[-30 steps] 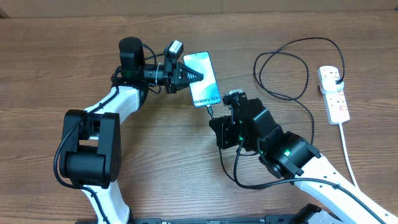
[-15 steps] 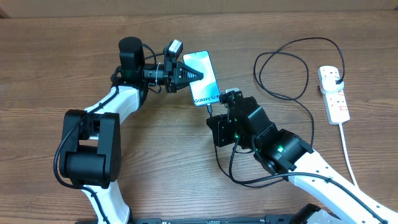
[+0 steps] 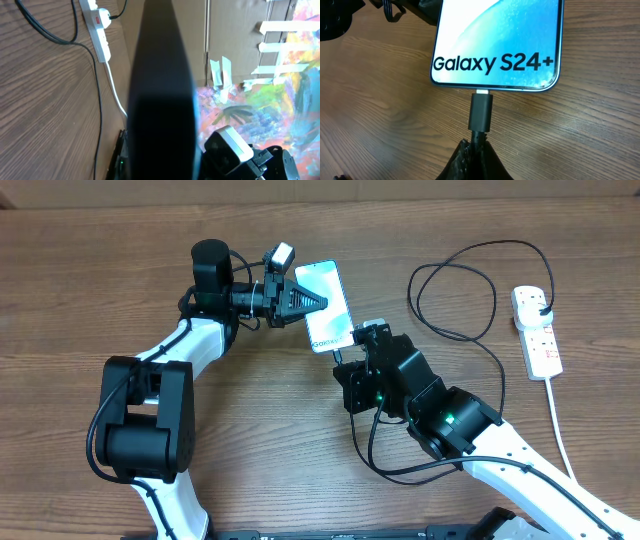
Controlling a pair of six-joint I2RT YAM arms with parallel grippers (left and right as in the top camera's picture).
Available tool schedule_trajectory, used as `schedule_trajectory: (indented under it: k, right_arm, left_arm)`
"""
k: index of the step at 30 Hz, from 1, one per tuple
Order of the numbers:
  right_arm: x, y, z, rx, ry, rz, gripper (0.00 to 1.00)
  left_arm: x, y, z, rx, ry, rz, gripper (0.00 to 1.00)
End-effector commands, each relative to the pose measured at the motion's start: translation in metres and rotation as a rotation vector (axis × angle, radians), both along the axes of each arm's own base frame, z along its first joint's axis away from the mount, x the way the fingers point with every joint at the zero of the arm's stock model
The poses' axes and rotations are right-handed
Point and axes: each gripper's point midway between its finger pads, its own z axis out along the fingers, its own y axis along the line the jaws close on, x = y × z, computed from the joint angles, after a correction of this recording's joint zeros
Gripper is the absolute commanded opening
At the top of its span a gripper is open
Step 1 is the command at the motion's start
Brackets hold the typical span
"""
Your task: Plug charger to phone and switch on socket
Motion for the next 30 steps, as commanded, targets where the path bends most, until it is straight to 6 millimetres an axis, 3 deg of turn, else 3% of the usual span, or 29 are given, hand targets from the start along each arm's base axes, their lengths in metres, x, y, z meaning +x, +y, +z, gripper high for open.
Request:
schedule_trajectory:
  k: [1, 7, 13, 17, 20, 21, 24, 30]
  right_arm:
    - [0.012, 0.0, 0.016, 0.003, -0.063, -0.024, 0.06]
    - [0.018, -0.006, 0.016, -0.022, -0.086, -0.064, 0.09]
    - [0.018, -0.007, 0.02, -0.025, -0.084, -0.066, 0.22]
    - [0.008, -0.015, 0.067, -0.015, -0.095, -0.066, 0.37]
    - [-0.005, -0.023, 0.101, 0.001, -0.103, -0.059, 0.38]
    - [-0.009, -0.023, 0.102, 0.007, -0.094, -0.046, 0.38]
    - [-0.014, -0.023, 0.084, -0.04, -0.039, -0.033, 0.39]
    - [-0.012, -0.002, 0.014, -0.195, 0.12, 0.01, 0.42]
  left_arm:
    - [-0.009, -0.008, 0.012, -0.025, -0.081, -0.07, 0.04]
    - [-0.013, -0.015, 0.012, -0.022, -0.059, -0.089, 0.04]
    - [-0.013, -0.014, 0.012, -0.03, -0.112, -0.086, 0.04]
    - [-0.011, -0.014, 0.011, -0.036, -0.189, -0.075, 0.04]
    - [-0.009, -0.015, 0.011, -0.037, -0.232, -0.063, 0.04]
    - [-0.008, -0.015, 0.011, -0.037, -0.242, -0.061, 0.04]
    - [-0.008, -0.015, 0.013, -0.041, -0.27, -0.061, 0.04]
    - [-0.007, -0.015, 0.015, -0.04, -0.257, -0.061, 0.04]
